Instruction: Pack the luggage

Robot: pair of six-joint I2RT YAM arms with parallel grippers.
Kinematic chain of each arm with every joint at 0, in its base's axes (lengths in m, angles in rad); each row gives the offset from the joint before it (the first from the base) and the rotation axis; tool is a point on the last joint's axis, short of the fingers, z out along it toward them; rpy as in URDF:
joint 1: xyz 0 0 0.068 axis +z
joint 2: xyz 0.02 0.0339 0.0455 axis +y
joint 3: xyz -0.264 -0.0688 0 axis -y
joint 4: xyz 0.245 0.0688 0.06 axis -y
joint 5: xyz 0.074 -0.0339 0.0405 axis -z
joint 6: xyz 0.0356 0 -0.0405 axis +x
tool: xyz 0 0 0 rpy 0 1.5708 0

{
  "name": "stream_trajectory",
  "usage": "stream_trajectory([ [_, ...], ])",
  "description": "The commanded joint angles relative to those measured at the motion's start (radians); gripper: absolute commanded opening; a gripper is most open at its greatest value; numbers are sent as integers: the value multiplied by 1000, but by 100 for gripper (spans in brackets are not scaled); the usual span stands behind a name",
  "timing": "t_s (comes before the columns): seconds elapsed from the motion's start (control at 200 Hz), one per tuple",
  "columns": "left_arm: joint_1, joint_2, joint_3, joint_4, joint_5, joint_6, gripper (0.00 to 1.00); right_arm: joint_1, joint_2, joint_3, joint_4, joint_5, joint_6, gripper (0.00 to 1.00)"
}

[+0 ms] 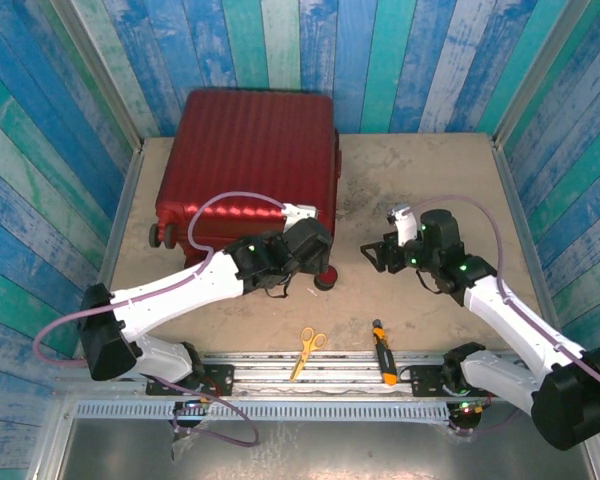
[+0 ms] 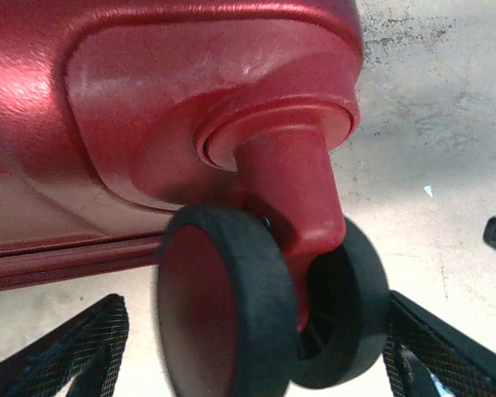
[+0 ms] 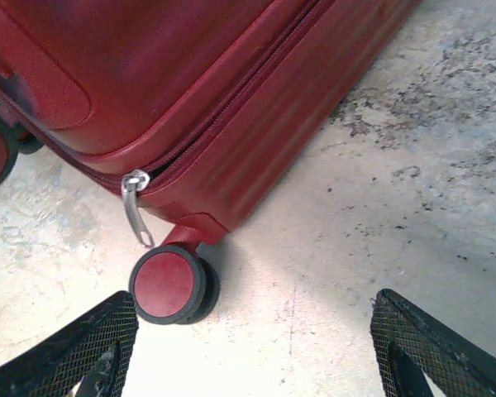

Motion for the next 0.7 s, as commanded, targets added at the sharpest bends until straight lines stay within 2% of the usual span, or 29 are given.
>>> stream_trajectory([
  [0.0, 20, 34, -3, 106, 70, -29, 81, 45, 21, 11, -6, 35, -18, 75],
  [0.15, 29, 87, 5, 155, 95, -19, 77, 129, 60, 15, -10, 115, -37, 75],
  [0.356, 53, 129, 5, 186, 131, -19, 53, 181, 79, -15, 46, 144, 7, 74],
  [0.486, 64, 133, -10, 187, 131, -20, 31, 236, 100, -37, 104, 138, 15, 71],
  [0.631, 75, 96, -35, 216, 128, -16, 18, 289, 189, -29, 178, 106, 16, 65],
  [0.696, 77, 69, -42, 232, 119, -10, 11, 327, 217, -21, 193, 171, 13, 65],
])
